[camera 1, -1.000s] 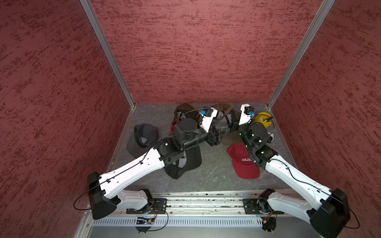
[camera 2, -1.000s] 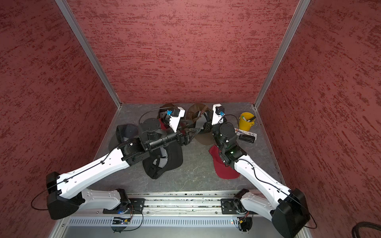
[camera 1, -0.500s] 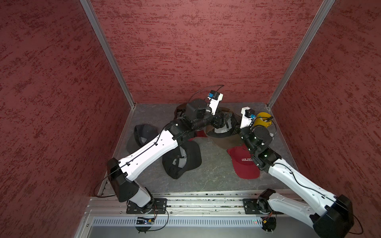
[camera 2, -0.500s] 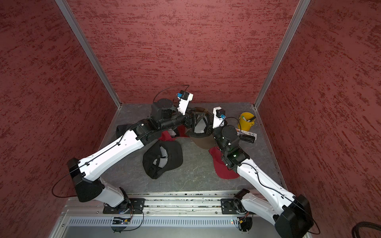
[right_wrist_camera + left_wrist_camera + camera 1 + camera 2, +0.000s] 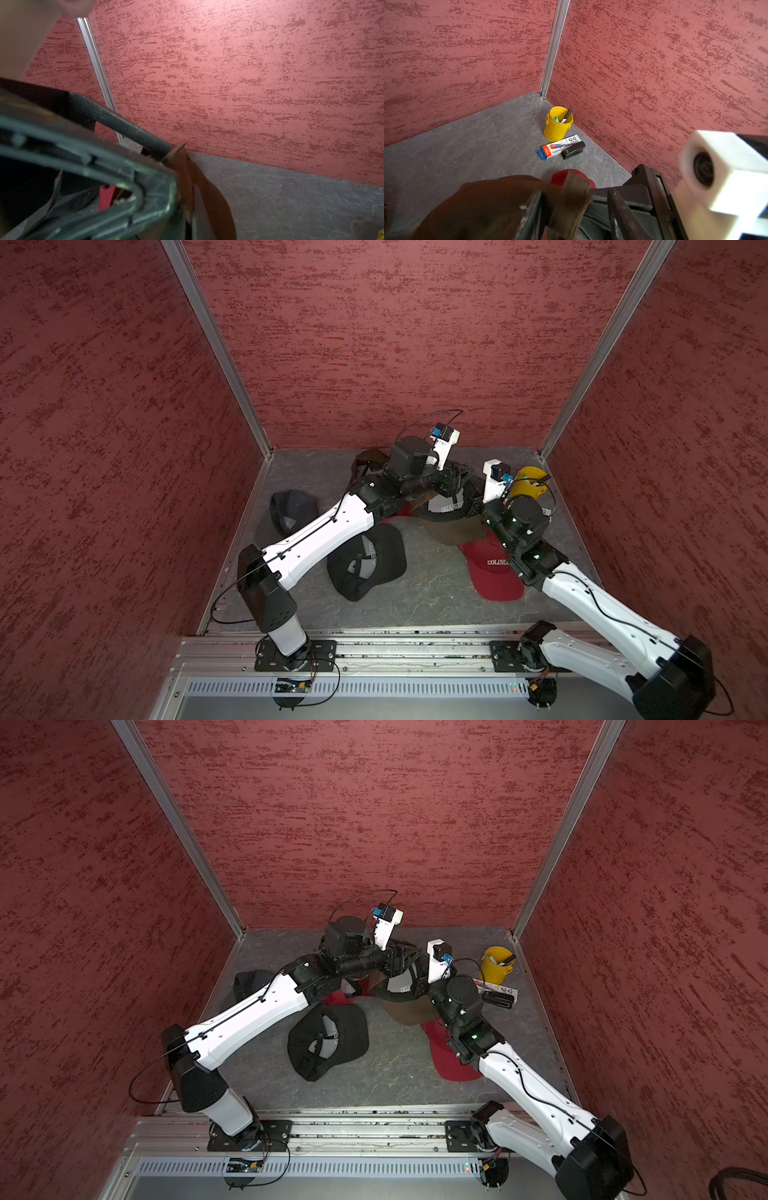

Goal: Open the adjustable buckle of the baseball cap
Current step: Open the adjustable buckle on the baseball cap.

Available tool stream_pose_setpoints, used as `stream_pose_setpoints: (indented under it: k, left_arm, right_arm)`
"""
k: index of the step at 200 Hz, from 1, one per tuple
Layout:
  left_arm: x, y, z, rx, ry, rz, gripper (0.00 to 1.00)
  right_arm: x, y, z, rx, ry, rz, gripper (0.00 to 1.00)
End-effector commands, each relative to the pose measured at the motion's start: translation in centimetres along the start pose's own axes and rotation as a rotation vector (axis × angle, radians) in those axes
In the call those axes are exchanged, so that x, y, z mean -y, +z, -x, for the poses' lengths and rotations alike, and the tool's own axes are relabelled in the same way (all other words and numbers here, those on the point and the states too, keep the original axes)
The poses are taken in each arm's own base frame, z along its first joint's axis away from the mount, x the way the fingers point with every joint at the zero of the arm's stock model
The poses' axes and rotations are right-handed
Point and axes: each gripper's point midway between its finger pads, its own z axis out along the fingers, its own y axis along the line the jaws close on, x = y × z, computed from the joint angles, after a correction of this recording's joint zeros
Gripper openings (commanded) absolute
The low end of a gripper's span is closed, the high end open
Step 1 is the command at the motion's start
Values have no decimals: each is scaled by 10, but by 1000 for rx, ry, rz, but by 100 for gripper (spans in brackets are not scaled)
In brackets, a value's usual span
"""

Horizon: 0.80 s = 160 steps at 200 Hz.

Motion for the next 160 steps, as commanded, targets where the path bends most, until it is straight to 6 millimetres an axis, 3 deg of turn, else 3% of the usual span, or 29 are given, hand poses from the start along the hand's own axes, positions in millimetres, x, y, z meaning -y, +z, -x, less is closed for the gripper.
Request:
stream_pose_setpoints:
  k: [1, 50, 86, 110, 160]
  left_arm:
    - [4, 2, 9, 23, -6, -40, 44]
    - [6, 1, 11, 37, -2, -55, 24]
    - [5, -7, 17, 74, 0, -45, 15]
    - [2, -13, 20, 104, -3, -25, 12]
    - [0, -25, 25, 163, -17, -13, 13]
  right_arm:
    - [-1, -3, 3, 16, -7, 13, 0]
    - [0, -1, -1, 5, -10, 7, 0]
    - [1, 1, -6, -11, -9, 3, 0]
    - [1, 2, -9, -19, -11, 4, 0]
    - [-1, 5, -11, -29, -12, 13, 0]
